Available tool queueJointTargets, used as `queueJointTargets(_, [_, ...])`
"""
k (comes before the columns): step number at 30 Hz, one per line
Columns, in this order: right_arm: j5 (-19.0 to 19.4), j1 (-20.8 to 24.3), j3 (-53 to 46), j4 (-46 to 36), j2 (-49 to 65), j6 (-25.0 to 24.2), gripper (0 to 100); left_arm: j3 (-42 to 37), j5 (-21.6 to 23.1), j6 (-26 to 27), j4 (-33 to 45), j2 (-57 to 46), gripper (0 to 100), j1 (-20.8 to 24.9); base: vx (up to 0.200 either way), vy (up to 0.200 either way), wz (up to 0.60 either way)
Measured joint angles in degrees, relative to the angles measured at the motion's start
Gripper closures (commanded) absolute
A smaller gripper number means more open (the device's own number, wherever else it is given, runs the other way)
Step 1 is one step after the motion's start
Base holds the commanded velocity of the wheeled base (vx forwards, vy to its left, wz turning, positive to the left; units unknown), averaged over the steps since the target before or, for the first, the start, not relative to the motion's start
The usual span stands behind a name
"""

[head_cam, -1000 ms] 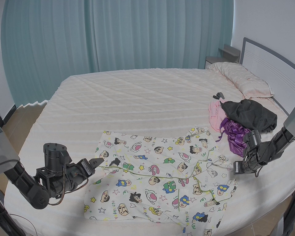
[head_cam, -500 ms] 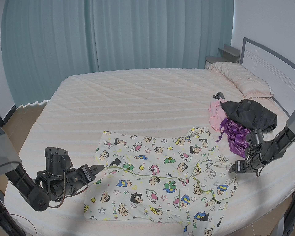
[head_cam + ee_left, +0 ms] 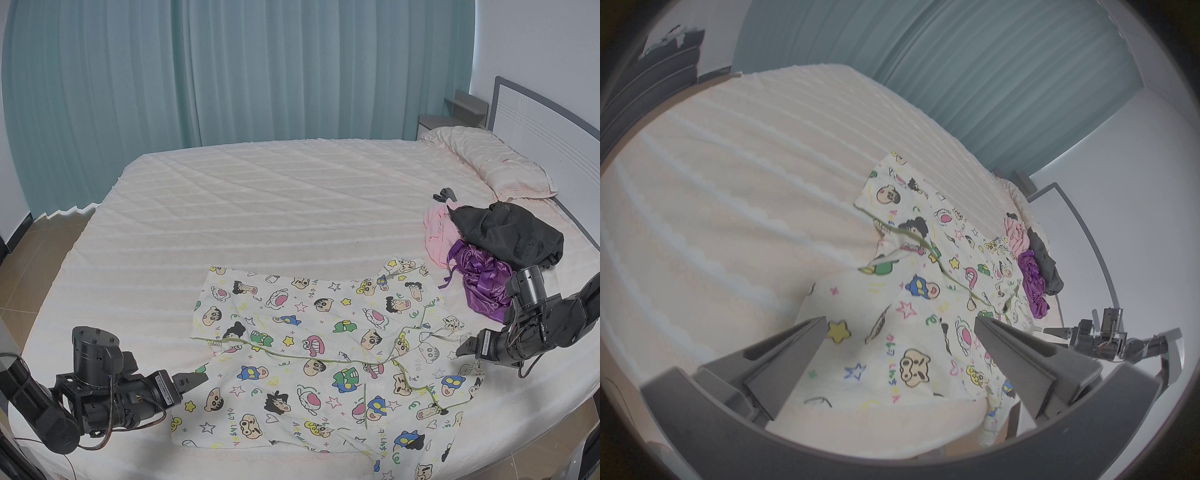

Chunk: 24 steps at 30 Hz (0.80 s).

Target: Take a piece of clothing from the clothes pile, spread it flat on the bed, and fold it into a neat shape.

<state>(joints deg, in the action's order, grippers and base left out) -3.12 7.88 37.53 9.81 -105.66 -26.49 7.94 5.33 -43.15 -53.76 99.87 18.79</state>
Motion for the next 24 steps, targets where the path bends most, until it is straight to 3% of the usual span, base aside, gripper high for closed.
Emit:
queueJointTargets(10, [0.4, 5.3, -12.2, 14.0, 2.7, -5.3, 0, -2.9, 3.1, -3.5, 0.0, -1.0, 0, 0.6, -0.200, 0.000, 0.00])
queueJointTargets(16, [4.0, 6.7, -18.8, 21.4, 3.6, -8.9, 0, -3.5, 3.3, -4.6, 0.1, -0.8, 0, 2.2, 0.000, 0.000, 0.00])
queueJointTargets(24, [5.5, 7.1, -23.1, 25.0, 5.1, -12.2, 0, -2.6, 1.1, -5.9, -0.2, 3.4, 0, 2.9, 0.000, 0.000, 0.00])
